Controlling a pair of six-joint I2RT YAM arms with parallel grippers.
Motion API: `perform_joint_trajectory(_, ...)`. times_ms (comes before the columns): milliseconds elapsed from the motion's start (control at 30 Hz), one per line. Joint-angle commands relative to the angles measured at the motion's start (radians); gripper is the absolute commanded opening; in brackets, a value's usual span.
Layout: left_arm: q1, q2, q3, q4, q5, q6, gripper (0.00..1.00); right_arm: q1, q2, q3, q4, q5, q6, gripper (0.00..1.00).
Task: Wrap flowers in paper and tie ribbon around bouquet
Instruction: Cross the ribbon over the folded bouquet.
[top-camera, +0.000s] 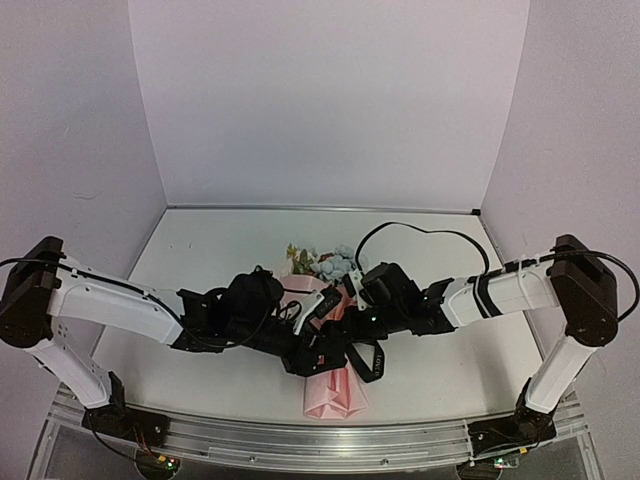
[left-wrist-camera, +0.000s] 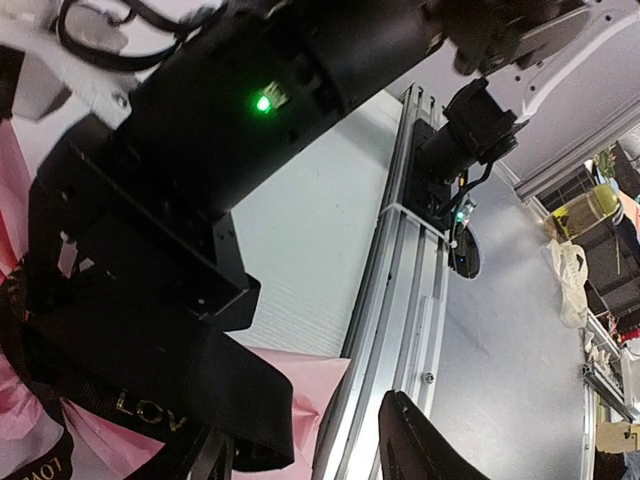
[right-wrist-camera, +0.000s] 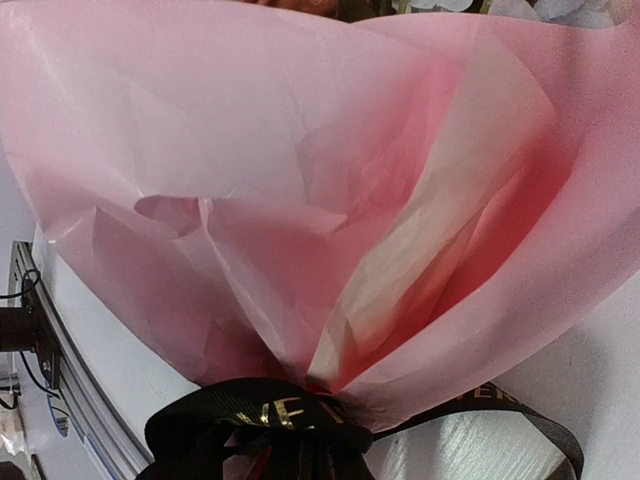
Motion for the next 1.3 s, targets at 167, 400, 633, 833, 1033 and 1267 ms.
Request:
perform_joint_trajectory(167,-0.003,-0.094,-0.025,-0.030,0.051,0.005,0.37,0.004,0.001,0.012,0.032,-0.011,-0.028,0.00)
perform_joint_trajectory(400,-0.002,-0.100,-0.008,-0.112,0.090,0.017,0.16,0.004,-0.006,0.013,0.032,-0.016,-0.029,0.00)
perform_joint_trajectory(633,-0.002,-0.180,-0.044,-0.169,0.088,0.030,0.16,0.011,-0.031,0.007,0.027,-0.039,-0.053,0.00)
perform_joint_trajectory(833,0.013,-0.252,-0.077,-0.193,0.019,0.025,0.43,0.025,-0.034,0.014,0.015,-0.050,-0.079,0.00)
perform_joint_trajectory(1033,0.030,-0.281,-0.088,-0.192,0.041,0.049,0.55,0.032,-0.038,0.022,-0.008,-0.044,-0.100,0.00)
perform_joint_trajectory(1267,0.046,-0.291,-0.078,-0.226,-0.131,0.031,0.52,0.032,-0.039,0.025,-0.016,-0.041,-0.108,0.00)
